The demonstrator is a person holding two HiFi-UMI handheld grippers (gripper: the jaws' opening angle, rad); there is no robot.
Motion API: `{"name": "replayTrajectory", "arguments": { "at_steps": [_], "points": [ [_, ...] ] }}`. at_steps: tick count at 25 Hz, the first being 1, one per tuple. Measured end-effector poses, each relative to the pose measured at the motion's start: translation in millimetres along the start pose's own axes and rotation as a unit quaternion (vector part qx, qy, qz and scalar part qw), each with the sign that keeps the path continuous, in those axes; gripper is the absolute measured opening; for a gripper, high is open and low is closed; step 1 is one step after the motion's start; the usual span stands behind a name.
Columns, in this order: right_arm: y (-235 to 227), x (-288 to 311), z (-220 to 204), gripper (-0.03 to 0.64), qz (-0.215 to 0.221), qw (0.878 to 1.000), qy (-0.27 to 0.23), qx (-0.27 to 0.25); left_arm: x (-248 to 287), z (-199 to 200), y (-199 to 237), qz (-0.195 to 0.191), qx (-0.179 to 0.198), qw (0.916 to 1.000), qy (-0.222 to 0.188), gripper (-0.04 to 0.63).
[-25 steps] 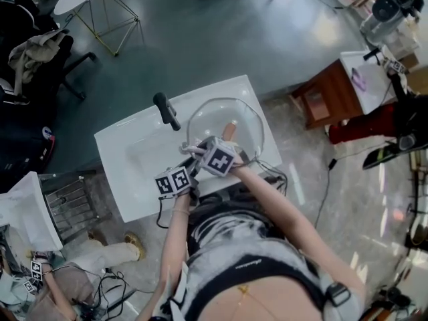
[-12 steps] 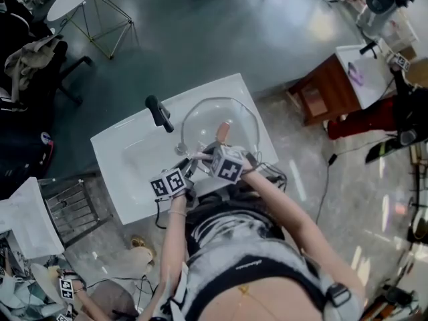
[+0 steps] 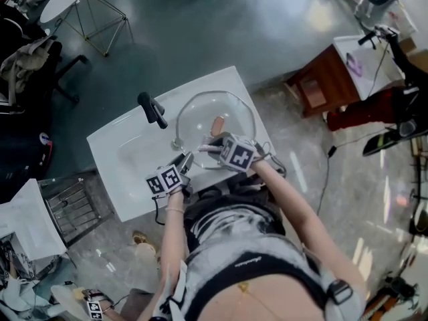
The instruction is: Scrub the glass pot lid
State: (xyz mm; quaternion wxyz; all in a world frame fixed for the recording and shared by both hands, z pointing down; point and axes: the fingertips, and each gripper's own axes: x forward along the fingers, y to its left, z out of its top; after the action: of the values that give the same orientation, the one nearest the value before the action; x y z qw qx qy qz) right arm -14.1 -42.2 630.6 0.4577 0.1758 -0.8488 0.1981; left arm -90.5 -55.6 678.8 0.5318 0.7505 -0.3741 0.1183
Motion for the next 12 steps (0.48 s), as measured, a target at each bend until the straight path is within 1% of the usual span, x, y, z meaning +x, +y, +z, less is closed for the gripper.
{"name": "replayTrajectory", "arguments": {
  "at_steps": [4,7,9,12],
  "points": [
    [-16.9,-12.9,-15.2,0.094,-0.011,1.0,0.004,0.01,-1.1,-0.8,-0.3,0.005,-0.001,1.0,0.0,0.133],
    [-24.1,-15.9,-21.6,0.092,0.001,1.0,-0.015,0.019,-0.5,-0.9,-0.6,0.008,-0.001,1.0,0.0,0.133],
    [-23.1,-17.5,-21.4,0.092,0.011,1.0,-0.022,0.014,-0.1,-0.9,-1.4,0.01,-0.001,0.9999,0.0,0.133],
    [-22.1,-21.1,-25.5,0.093,0.017,1.0,-0.015,-0.003,-0.2,-0.9,-2.2,0.014,-0.001,0.9999,0.0,0.133]
  ]
}}
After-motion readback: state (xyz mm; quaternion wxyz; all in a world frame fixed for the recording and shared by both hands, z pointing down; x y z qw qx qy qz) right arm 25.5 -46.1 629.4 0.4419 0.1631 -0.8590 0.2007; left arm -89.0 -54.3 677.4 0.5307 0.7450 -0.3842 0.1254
